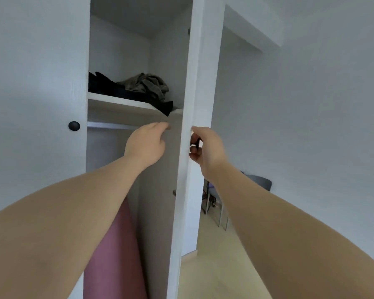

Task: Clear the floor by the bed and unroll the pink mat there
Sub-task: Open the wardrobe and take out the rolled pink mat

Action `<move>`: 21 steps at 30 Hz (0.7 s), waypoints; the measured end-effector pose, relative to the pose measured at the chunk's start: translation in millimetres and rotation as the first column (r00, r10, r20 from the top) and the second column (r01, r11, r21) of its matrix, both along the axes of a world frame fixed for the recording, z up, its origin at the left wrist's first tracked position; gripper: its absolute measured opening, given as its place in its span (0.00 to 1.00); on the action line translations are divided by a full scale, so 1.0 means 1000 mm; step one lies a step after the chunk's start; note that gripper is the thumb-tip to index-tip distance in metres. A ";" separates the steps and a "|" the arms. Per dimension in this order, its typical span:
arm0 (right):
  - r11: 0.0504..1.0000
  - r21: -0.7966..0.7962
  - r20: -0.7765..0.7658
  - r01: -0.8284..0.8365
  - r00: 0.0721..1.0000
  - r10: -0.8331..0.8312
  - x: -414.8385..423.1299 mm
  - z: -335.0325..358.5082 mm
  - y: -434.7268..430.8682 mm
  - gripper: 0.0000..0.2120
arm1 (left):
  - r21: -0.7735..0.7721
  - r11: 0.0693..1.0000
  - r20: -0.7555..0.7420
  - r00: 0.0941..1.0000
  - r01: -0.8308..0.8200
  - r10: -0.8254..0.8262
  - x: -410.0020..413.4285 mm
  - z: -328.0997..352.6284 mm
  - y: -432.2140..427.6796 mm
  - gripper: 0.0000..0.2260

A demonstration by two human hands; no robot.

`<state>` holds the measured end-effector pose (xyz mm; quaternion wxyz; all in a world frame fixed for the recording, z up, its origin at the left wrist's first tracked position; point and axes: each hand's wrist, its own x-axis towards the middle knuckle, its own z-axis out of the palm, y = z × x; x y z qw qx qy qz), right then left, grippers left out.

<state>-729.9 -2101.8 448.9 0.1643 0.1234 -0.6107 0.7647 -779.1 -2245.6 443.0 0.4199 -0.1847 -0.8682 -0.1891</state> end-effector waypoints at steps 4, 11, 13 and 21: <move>0.989 -0.131 0.060 0.065 0.997 -0.058 0.011 0.002 0.044 0.15 | -0.037 0.998 0.047 0.998 0.042 -0.040 0.008 -0.003 0.041 0.20; 0.946 0.164 0.025 0.279 0.958 -0.287 0.020 -0.007 0.110 0.14 | -0.074 0.984 0.092 0.984 0.162 -0.155 0.016 -0.005 0.120 0.19; 0.908 0.228 -0.010 0.352 0.933 -0.359 0.018 -0.010 0.119 0.17 | -0.092 0.974 0.106 0.974 0.208 -0.198 0.015 -0.005 0.137 0.18; 0.678 0.524 0.024 0.515 0.787 -0.617 0.011 -0.016 0.145 0.08 | -0.154 0.964 0.170 0.967 0.218 -0.192 0.007 -0.007 0.160 0.17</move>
